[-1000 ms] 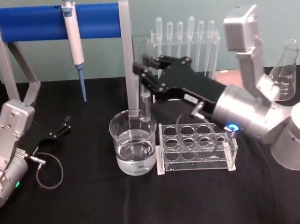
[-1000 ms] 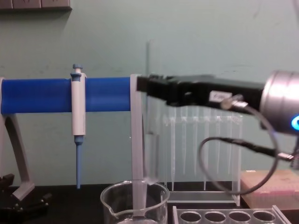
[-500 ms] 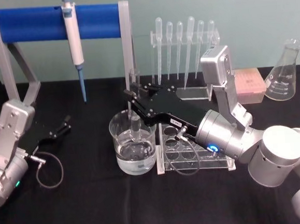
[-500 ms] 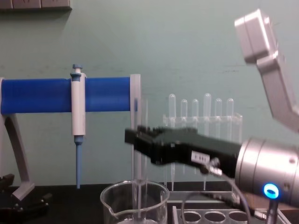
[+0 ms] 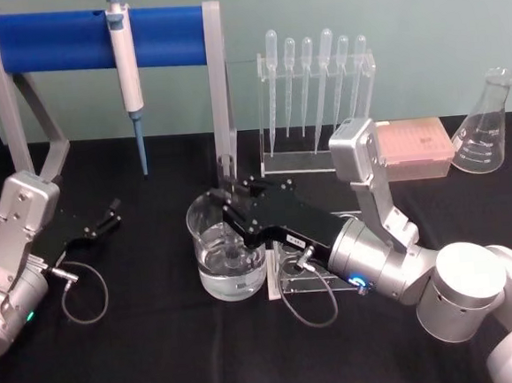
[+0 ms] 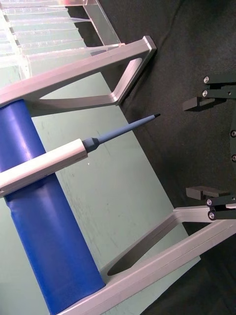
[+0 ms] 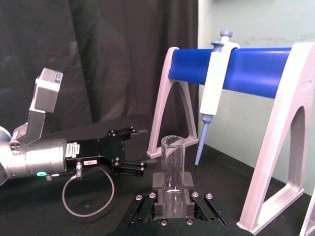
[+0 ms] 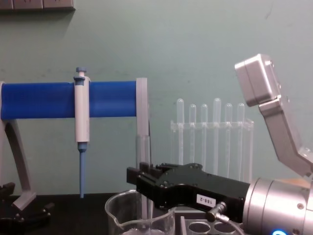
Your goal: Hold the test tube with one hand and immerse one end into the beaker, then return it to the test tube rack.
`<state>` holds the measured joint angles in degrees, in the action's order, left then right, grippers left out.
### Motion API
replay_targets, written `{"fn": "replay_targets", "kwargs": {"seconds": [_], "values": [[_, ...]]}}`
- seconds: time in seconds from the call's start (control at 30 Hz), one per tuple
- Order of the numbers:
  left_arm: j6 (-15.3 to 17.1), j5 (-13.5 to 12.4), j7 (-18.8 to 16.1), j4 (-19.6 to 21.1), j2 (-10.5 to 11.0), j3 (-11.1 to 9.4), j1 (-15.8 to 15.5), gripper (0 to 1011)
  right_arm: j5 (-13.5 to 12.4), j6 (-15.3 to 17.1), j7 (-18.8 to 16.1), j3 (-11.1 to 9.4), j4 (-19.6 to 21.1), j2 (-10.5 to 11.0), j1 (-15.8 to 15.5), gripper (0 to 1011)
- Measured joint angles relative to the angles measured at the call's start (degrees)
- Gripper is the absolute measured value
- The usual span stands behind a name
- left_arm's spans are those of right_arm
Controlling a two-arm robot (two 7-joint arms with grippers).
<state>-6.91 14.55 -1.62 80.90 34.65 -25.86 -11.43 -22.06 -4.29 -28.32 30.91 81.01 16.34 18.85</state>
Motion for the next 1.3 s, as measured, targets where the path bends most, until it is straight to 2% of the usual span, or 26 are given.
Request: {"fn": "replay_targets", "kwargs": {"seconds": [0.27,1.3], "values": [[0.0,0.0,0.0,0.0,0.0,0.0,0.0,1000,0.9,-0.2,-0.1,0.0,-0.4,-0.4,-0.2,226],[0.0,0.0,0.0,0.0,0.0,0.0,0.0,1000,0.8,-0.1,-0.1,0.0,-0.4,-0.3,-0.1,226]]}}
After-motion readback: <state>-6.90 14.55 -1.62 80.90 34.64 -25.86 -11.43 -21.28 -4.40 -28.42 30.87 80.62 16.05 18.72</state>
